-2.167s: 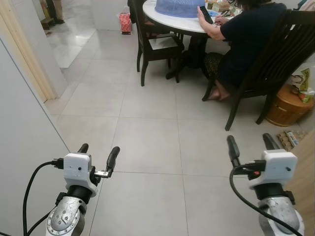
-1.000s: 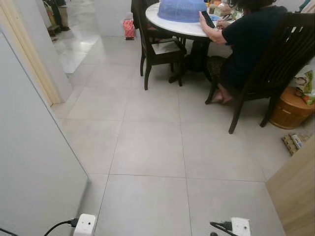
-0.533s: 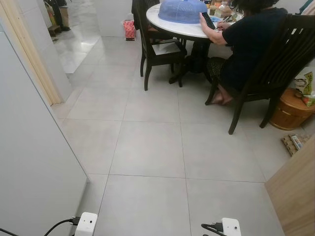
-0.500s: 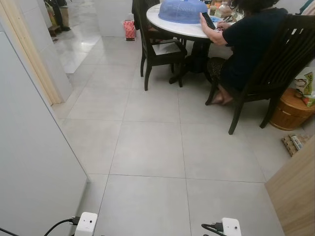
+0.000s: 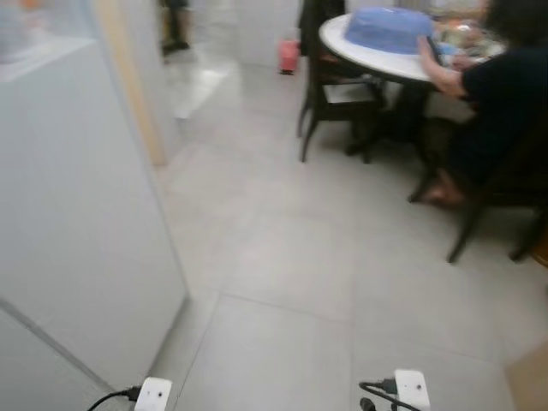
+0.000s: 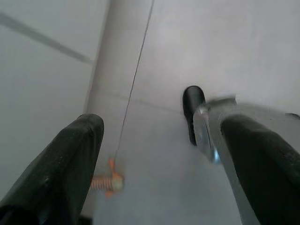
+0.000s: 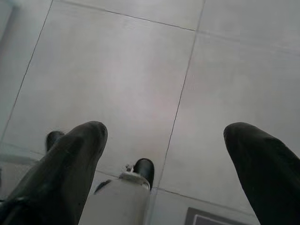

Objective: Restocking fridge

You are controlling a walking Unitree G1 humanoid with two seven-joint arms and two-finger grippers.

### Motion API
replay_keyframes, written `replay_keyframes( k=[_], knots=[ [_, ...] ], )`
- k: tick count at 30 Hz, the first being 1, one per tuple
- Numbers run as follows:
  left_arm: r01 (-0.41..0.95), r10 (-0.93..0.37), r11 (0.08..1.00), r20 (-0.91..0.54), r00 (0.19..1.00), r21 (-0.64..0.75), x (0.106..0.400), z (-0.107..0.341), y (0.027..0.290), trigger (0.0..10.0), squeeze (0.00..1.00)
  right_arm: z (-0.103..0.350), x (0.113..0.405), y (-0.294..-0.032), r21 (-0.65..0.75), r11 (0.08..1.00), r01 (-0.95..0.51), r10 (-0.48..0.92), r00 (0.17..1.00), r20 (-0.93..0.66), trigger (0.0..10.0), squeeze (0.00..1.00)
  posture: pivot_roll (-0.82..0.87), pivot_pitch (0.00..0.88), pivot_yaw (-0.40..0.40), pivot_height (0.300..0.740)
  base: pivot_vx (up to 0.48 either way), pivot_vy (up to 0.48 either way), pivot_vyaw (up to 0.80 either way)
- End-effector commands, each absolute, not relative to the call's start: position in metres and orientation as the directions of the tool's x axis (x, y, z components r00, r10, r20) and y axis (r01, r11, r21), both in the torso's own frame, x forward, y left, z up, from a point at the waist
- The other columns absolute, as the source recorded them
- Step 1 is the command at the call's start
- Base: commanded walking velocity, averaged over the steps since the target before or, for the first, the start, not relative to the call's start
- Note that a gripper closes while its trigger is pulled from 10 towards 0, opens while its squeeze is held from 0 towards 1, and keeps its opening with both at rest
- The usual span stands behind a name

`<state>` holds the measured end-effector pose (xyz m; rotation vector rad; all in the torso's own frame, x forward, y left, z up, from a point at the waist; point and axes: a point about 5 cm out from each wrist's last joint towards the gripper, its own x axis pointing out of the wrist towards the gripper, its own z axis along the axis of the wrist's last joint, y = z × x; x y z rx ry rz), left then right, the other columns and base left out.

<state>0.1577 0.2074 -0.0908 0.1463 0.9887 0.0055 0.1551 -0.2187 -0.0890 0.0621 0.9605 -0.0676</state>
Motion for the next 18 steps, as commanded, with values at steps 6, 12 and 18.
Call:
replay_keyframes(
  k=[6, 12, 18],
  knots=[
    [0.053, 0.084, 0.989, -0.825, 0.558, 0.137, 0.1611, -0.0889, 0.2106, 10.0, 0.0, -0.0903, 0.1545, -0.213, 0.043, 0.996, 0.081, -0.011, 0.571, -0.821, 10.0, 0.0, -0.12, 0.056, -0.032, 0.74, 0.0, 0.0, 0.8],
    [0.043, 0.087, 0.99, -0.825, 0.558, 0.134, 0.1608, -0.0888, 0.2119, 10.0, 0.0, -0.0907, 0.1538, -0.212, 0.051, 0.996, 0.08, -0.004, 0.57, -0.822, 10.0, 0.0, -0.12, 0.062, -0.031, 0.74, 0.0, 0.0, 0.8],
    [0.014, 0.084, 0.994, -0.827, 0.556, 0.11, 0.1617, -0.0889, 0.2101, 10.0, 0.0, -0.0905, 0.1538, -0.2132, 0.049, 0.995, 0.086, -0.008, 0.57, -0.822, 10.0, 0.0, -0.13, 0.068, -0.032, 0.74, 0.0, 0.0, 0.8]
  ],
)
